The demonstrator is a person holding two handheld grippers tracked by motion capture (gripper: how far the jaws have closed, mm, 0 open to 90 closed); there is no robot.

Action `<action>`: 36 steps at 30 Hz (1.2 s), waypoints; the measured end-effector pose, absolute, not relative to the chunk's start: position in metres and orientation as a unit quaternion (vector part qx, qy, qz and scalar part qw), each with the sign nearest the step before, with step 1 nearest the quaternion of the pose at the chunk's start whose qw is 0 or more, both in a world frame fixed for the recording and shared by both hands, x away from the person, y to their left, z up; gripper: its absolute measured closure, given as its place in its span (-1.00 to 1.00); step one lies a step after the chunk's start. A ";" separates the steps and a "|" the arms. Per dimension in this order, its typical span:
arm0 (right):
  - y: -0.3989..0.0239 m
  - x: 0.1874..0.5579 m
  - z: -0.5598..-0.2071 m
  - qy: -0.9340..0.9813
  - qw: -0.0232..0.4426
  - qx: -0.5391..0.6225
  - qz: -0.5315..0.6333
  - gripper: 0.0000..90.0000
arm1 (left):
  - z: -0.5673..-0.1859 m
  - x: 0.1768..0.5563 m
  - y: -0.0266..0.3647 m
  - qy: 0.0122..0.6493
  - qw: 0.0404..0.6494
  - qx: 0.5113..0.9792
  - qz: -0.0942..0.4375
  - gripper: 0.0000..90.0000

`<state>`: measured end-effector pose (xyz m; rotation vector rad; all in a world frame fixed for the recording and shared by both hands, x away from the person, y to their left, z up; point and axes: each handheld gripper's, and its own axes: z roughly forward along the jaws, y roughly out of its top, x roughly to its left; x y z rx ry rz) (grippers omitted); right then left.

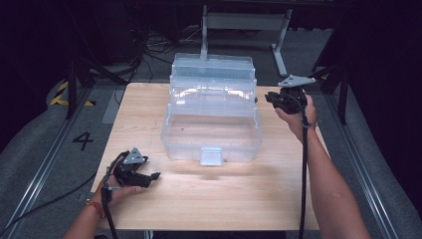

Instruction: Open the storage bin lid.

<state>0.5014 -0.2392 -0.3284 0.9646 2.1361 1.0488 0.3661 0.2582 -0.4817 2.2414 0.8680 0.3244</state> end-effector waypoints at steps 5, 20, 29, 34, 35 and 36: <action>-0.246 0.485 -0.336 0.802 0.275 0.355 0.393 0.76 | -0.482 0.366 0.258 0.335 0.351 0.865 0.126 -0.55; -0.286 0.431 -0.383 0.815 0.250 0.363 0.377 0.34 | -0.482 0.366 0.258 0.336 0.350 0.865 0.128 -0.55; -0.312 0.398 -0.421 0.829 0.238 0.362 0.352 -0.15 | -0.482 0.366 0.257 0.336 0.350 0.865 0.127 -0.56; -0.325 0.381 -0.439 0.835 0.231 0.366 0.339 -0.22 | -0.482 0.366 0.257 0.335 0.349 0.866 0.126 -0.56; -0.327 0.377 -0.442 0.835 0.228 0.367 0.342 -0.23 | -0.482 0.366 0.257 0.335 0.349 0.866 0.126 -0.56; -0.330 0.374 -0.446 0.835 0.224 0.366 0.344 -0.24 | -0.481 0.366 0.257 0.335 0.346 0.867 0.127 -0.57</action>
